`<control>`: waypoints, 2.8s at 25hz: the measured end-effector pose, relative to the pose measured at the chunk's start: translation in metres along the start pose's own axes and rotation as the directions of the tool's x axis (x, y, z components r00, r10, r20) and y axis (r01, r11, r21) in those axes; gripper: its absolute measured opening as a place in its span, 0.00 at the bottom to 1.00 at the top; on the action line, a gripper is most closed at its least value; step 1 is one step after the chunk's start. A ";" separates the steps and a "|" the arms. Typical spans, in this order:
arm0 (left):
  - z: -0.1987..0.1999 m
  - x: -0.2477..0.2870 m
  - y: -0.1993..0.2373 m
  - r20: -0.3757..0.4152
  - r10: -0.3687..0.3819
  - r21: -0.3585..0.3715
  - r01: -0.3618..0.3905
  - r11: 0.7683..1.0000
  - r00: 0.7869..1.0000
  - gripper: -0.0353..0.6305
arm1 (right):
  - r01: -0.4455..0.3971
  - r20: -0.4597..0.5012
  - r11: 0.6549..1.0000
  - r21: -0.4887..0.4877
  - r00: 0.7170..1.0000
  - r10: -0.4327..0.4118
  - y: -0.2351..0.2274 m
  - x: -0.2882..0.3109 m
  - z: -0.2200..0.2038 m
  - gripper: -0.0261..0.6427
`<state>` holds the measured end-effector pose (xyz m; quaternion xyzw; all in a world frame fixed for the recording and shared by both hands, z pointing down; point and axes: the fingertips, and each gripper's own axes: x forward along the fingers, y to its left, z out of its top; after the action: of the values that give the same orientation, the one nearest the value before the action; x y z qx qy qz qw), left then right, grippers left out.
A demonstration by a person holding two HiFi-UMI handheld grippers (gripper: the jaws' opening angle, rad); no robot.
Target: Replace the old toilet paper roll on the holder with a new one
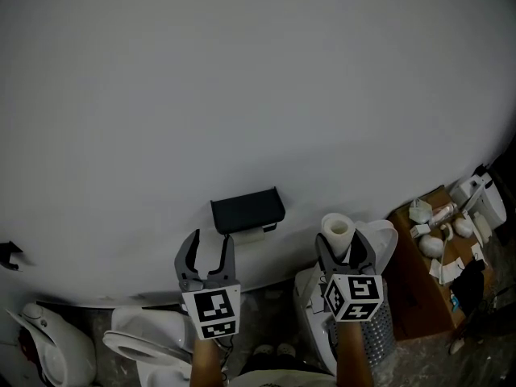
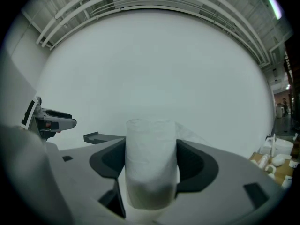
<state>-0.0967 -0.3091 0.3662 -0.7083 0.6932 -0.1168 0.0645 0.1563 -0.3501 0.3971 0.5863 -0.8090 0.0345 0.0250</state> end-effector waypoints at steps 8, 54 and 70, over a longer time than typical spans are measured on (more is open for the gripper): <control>-0.009 0.004 -0.021 -0.041 0.020 0.288 -0.007 0.958 0.999 0.38 | 0.001 -0.008 1.000 -0.008 1.000 -0.001 -0.005 0.000 -0.003 0.50; -0.127 0.087 -0.088 -0.257 0.127 0.891 0.184 0.416 0.958 0.43 | 0.066 -0.053 0.998 0.014 0.996 -0.065 -0.042 0.001 -0.026 0.50; -0.122 0.106 -0.111 -0.244 0.116 0.904 0.182 0.386 0.963 0.36 | 0.125 -0.077 0.992 0.023 0.989 -0.123 -0.069 0.002 -0.038 0.50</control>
<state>-0.0192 -0.4024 0.5200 -0.5445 0.4993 -0.5764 0.3493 0.2211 -0.3703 0.4366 0.6340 -0.7689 0.0661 0.0493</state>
